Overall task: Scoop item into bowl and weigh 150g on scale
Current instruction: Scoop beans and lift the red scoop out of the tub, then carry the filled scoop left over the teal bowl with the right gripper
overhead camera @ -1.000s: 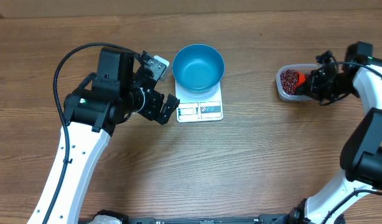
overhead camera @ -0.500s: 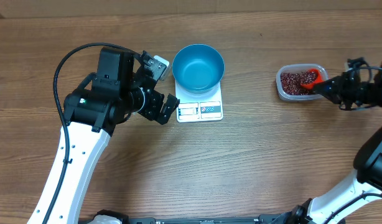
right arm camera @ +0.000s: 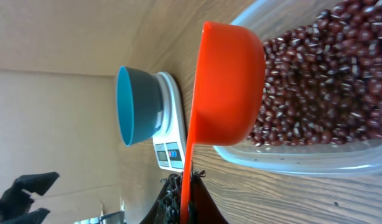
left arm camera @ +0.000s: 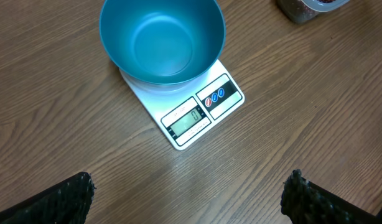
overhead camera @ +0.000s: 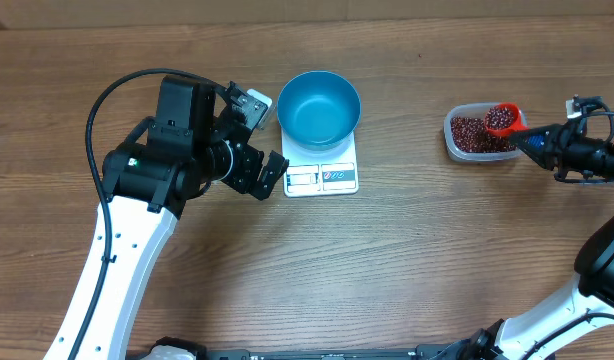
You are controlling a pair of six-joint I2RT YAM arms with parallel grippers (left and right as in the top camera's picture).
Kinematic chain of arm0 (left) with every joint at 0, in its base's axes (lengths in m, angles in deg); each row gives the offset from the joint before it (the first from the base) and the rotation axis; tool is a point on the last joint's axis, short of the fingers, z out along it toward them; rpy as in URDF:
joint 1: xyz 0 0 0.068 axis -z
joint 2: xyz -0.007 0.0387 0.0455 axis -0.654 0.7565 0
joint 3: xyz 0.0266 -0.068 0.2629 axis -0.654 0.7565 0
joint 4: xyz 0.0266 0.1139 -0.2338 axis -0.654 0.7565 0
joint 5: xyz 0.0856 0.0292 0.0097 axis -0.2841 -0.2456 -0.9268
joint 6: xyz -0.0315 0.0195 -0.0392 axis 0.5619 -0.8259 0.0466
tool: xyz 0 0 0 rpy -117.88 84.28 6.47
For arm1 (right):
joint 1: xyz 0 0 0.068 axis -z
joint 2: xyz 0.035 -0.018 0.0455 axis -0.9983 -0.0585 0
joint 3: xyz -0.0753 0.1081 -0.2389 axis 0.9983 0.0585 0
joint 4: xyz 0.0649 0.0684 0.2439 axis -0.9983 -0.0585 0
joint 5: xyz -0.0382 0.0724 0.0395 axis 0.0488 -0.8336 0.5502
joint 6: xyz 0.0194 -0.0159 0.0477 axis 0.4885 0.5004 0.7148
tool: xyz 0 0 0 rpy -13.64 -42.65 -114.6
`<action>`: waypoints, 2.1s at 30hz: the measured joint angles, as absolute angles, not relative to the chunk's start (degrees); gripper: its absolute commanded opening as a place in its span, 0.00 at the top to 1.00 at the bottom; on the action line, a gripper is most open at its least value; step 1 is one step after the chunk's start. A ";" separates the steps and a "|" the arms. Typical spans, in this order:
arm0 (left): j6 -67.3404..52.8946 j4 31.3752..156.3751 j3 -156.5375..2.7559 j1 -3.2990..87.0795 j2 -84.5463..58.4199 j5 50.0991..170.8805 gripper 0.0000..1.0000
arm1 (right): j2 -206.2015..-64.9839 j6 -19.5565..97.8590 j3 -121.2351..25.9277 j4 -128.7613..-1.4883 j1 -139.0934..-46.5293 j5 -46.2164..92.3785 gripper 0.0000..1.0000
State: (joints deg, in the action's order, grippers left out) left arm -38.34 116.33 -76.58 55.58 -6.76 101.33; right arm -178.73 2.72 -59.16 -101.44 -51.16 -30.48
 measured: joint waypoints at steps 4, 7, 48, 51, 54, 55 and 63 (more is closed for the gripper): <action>-38.34 116.33 -76.58 55.58 -6.76 101.33 0.00 | -178.73 1.99 -59.16 -102.51 -51.10 -31.99 0.96; -38.34 116.33 -76.58 55.58 -6.76 101.33 0.00 | -178.73 0.05 -59.16 -104.67 -51.10 -33.34 0.96; -38.34 116.33 -76.58 55.58 -6.76 101.33 0.00 | -178.55 -2.84 -61.50 -109.90 -68.32 -40.16 0.96; -38.34 116.33 -76.58 55.58 -6.76 101.33 0.01 | -178.40 -2.14 -62.90 -109.92 -70.59 -40.51 0.96; -38.34 116.33 -76.58 55.58 -6.76 101.33 0.00 | -178.33 -1.17 -63.71 -109.57 -73.02 -40.71 0.96; -38.34 116.33 -76.58 55.58 -6.76 101.33 0.00 | -178.33 -0.56 -63.84 -109.26 -73.83 -40.71 0.96; -38.34 116.33 -76.58 55.58 -6.76 101.33 0.01 | -178.33 5.75 -65.63 -103.89 -80.12 -40.69 0.96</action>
